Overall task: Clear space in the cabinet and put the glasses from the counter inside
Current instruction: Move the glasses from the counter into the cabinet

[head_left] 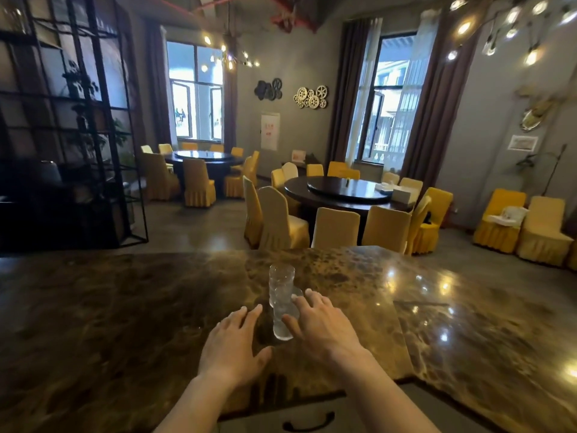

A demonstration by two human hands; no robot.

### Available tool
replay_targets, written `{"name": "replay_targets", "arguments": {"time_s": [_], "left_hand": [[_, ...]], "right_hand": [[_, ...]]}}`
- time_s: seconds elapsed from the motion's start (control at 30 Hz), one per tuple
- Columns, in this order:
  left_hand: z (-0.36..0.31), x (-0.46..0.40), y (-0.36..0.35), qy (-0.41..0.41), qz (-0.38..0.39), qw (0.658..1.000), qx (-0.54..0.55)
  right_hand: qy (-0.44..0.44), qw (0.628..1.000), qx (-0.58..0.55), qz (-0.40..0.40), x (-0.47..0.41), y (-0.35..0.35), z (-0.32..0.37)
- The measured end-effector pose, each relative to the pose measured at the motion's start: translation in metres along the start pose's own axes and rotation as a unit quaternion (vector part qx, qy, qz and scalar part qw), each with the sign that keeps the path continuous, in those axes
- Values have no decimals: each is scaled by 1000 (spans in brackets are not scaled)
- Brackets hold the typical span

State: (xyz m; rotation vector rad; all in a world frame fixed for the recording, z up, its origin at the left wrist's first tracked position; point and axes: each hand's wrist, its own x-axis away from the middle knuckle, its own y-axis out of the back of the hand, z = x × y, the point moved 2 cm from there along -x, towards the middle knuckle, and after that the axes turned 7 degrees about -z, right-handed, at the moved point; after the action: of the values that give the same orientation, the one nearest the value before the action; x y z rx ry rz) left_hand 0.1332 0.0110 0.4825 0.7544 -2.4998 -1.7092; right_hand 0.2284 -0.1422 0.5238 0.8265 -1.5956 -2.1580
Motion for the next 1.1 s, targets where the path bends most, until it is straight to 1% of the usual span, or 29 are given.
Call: {"name": "replay_targets", "arguments": {"time_s": [0.23, 0.37, 0.47, 0.57, 0.67, 0.8, 0.87, 0.97, 1.1], "left_hand": [[6, -72, -37, 28, -2, 997, 77], [-5, -99, -65, 81, -13, 989, 125], [-18, -118, -84, 122, -22, 982, 144], [-31, -135, -100, 136, -19, 981, 137], [-36, -152, -109, 152, -12, 981, 123], [-33, -159, -106, 157, -9, 982, 108], [-33, -154, -100, 158, -8, 982, 102], [-33, -139, -87, 165, -20, 982, 91], [-30, -107, -56, 175, -45, 981, 74]], "right_hand": [[-32, 998, -44, -35, -79, -6, -18], [-42, 994, -81, -57, -118, -22, -34], [-33, 994, -90, -51, -150, -37, -51], [-8, 996, -82, -19, -181, -49, -67], [33, 996, -76, 41, -211, -62, -79], [121, 984, -31, 129, -243, -83, -77], [164, 974, -16, 158, -255, -96, -72], [199, 963, -5, 180, -269, -117, -66], [221, 961, 4, 165, -280, -128, -67]]}}
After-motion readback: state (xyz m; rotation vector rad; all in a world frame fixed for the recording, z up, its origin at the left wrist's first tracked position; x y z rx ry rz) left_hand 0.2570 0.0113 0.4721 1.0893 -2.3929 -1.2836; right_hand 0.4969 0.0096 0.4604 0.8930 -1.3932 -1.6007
